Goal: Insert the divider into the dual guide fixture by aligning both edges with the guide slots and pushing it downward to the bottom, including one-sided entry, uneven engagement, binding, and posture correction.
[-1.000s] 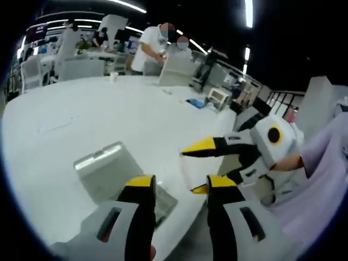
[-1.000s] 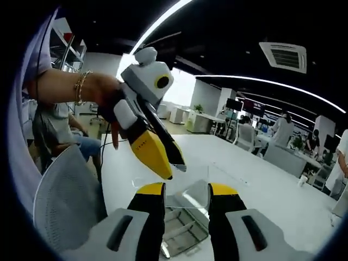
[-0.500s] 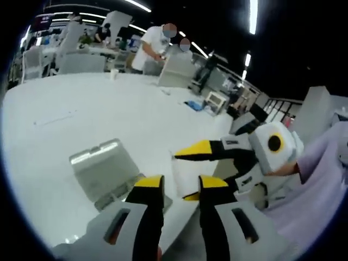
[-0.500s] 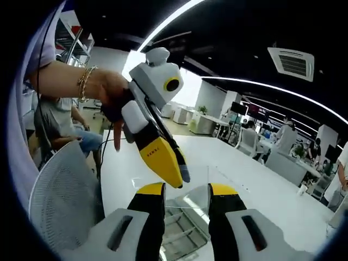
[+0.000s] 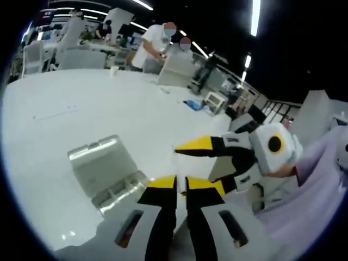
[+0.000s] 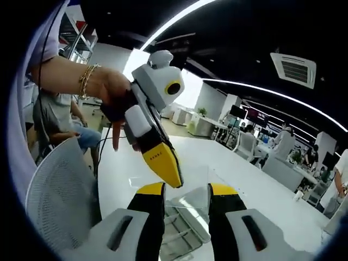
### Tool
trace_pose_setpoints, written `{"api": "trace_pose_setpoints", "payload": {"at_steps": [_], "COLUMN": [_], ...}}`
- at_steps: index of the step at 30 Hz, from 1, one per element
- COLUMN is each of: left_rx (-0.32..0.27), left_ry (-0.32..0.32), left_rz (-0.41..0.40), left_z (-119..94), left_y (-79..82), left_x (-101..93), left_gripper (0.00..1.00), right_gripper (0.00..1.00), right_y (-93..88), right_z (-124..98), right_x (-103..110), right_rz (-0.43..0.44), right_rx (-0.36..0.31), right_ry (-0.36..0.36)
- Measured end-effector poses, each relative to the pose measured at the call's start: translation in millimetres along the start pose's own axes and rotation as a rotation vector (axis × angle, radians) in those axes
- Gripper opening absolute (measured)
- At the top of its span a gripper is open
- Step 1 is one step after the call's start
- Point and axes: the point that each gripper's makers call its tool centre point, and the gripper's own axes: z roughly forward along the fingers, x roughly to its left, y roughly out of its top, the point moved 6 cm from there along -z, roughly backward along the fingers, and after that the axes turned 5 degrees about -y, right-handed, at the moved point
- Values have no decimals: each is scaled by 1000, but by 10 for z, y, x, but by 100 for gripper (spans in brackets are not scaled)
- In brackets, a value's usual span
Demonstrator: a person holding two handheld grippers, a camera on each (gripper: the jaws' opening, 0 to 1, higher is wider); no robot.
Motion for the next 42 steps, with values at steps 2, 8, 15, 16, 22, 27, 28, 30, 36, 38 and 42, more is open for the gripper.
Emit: {"api": "trace_pose_setpoints", "payload": {"at_steps": [2,8,15,16,22,27,28,30,36,38,42], "left_rx": [-2,-17,-21,-23,-14,13,18,24,60,71,102], "left_ry": [2,2,13,16,41,46,45,45,55,53,47], "left_rz": [-17,-63,-58,-56,-34,8,20,36,105,131,190], "left_z": [-1,9,1,-3,-39,-68,-74,-82,-113,-123,-139], "left_y": [3,10,14,15,-2,-52,-62,-73,-108,-114,-128], "left_x": [10,5,24,28,73,86,90,98,136,139,136], "left_gripper": [0,0,0,0,0,0,0,0,0,0,0], "right_gripper": [26,27,27,27,28,26,26,25,22,22,21], "right_y": [4,21,15,12,-10,-46,-51,-60,-24,-5,31], "right_z": [-4,-8,-1,-2,-34,-102,-122,-149,-196,-200,-181], "right_x": [0,-15,-15,-15,-85,-187,-216,-266,-334,-321,-277], "right_rz": [-8,-58,-110,-109,-65,-16,-1,27,43,50,11], "right_rx": [-1,-12,-6,-5,8,37,37,50,89,110,151], "right_ry": [-4,-18,-17,-15,-4,28,38,52,132,182,278]}}
